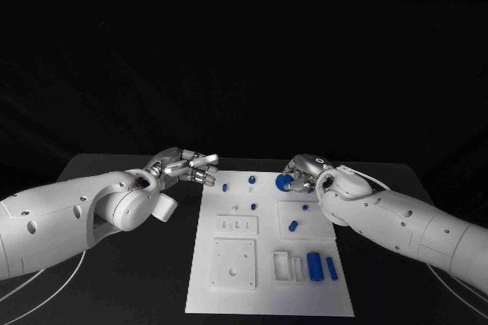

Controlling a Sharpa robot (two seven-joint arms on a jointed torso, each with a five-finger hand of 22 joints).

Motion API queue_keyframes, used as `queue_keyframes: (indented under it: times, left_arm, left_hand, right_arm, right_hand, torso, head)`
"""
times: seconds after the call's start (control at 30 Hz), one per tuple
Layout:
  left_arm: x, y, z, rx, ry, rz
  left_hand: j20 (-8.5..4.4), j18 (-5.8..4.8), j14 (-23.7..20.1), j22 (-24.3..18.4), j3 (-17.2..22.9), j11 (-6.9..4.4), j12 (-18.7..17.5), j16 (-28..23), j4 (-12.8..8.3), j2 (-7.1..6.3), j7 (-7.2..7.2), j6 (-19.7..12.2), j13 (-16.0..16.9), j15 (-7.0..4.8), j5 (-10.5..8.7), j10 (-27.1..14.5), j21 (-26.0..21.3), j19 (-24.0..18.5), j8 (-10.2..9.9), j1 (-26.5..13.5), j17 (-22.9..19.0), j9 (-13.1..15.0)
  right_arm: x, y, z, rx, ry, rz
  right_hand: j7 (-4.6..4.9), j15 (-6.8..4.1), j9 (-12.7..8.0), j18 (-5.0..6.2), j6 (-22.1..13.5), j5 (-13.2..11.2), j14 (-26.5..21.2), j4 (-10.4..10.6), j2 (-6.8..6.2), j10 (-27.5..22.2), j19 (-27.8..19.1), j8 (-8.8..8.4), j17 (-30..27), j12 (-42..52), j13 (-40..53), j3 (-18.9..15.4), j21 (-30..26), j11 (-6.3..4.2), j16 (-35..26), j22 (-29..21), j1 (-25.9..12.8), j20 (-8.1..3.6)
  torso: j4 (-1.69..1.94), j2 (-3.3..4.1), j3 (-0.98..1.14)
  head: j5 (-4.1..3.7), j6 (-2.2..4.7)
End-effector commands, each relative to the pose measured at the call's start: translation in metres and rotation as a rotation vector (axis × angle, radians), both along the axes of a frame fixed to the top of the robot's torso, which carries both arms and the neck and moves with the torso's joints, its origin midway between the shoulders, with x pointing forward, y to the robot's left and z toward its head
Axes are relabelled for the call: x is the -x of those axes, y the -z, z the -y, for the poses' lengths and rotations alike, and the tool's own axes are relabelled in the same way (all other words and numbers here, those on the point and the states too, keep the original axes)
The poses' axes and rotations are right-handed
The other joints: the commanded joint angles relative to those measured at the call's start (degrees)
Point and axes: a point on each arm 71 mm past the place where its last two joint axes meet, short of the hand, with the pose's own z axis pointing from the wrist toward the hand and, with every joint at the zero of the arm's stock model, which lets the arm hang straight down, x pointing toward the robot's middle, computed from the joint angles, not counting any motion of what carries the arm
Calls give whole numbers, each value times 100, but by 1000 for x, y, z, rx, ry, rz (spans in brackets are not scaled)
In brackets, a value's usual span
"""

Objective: Assemble the parts on the task board

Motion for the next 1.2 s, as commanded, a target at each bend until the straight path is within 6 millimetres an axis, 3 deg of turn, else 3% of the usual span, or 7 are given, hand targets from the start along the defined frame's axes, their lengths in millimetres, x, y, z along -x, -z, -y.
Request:
queue_keyframes:
  times: [0.03, 0.33, 0.43, 0.67, 0.73, 1.2]
  left_arm:
    - [1, -1, 3, 2, 22, 0]
    - [1, -1, 2, 1, 21, -1]
    - [1, -1, 2, 0, 22, -1]
    - [1, -1, 3, 0, 26, 0]
    - [1, -1, 4, 1, 26, 0]
    - [1, -1, 8, 2, 35, -1]
  left_hand:
    - [8, -74, 10, -3, -4, -17, -10, -23, -44, -10, 25, -12, 5, 19, -26, -40, -22, 22, -23, 40, -4, 8]
    - [8, -73, 11, -3, -2, -16, -8, -22, -49, -8, 25, -12, 6, 20, -26, -46, -21, 22, -21, 47, -3, 9]
    - [8, -73, 11, -3, -2, -16, -8, -22, -49, -8, 25, -12, 6, 20, -26, -46, -21, 22, -21, 47, -3, 9]
    - [8, -73, 11, -3, -2, -16, -8, -22, -49, -8, 25, -12, 6, 20, -26, -46, -21, 22, -21, 47, -3, 9]
    - [8, -73, 11, -3, -2, -16, -8, -22, -49, -8, 25, -12, 6, 20, -26, -46, -21, 22, -21, 47, -3, 9]
    - [8, -73, 11, -3, -2, -16, -8, -22, -49, -8, 25, -12, 6, 20, -26, -46, -21, 22, -21, 47, -3, 9]
  right_arm:
    - [3, -4, -6, 34, -14, 50]
    - [13, -15, -26, 38, -62, 127]
    - [20, -19, -38, 32, -93, 162]
    - [33, -26, -67, 19, -153, 213]
    - [35, -27, -73, 16, -163, 221]
    - [37, -12, -101, 25, -202, 194]
  right_hand:
    - [-69, -33, 233, -44, 481, -51, 14, -8, 86, -12, 107, -16, 7, 26, 9, -35, 35, -32, 21, 729, -4, -27]
    - [-83, -40, 253, -53, 511, -145, 18, 13, 79, 9, 114, -19, 6, 18, 10, -78, 90, -39, 15, 739, 3, -35]
    - [-89, -43, 254, -55, 519, -168, 22, 59, 44, 23, 122, -18, 5, 13, 11, -67, 136, -43, 16, 747, 12, -39]
    - [-85, -37, 235, -54, 500, -243, 24, 133, -27, 38, 123, -20, -3, -7, 14, 12, 167, -36, 17, 751, 37, -32]
    - [-85, -36, 232, -51, 508, -249, 25, 143, -43, 44, 122, -20, -5, -1, 20, 33, 168, -38, 19, 750, 35, -31]
    - [-82, -38, 219, -51, 492, -246, 23, 162, -63, 39, 121, -20, -12, -14, 21, 44, 172, -37, 16, 750, 29, -32]
  torso:
    - [7, -1, -9]
    - [9, 0, -10]
    - [7, 4, -7]
    - [15, -4, -21]
    - [16, -1, -12]
    - [16, 13, -9]
  head:
    - [1, 5]
    - [36, 11]
    - [48, 12]
    - [53, 14]
    - [53, 12]
    - [51, 35]
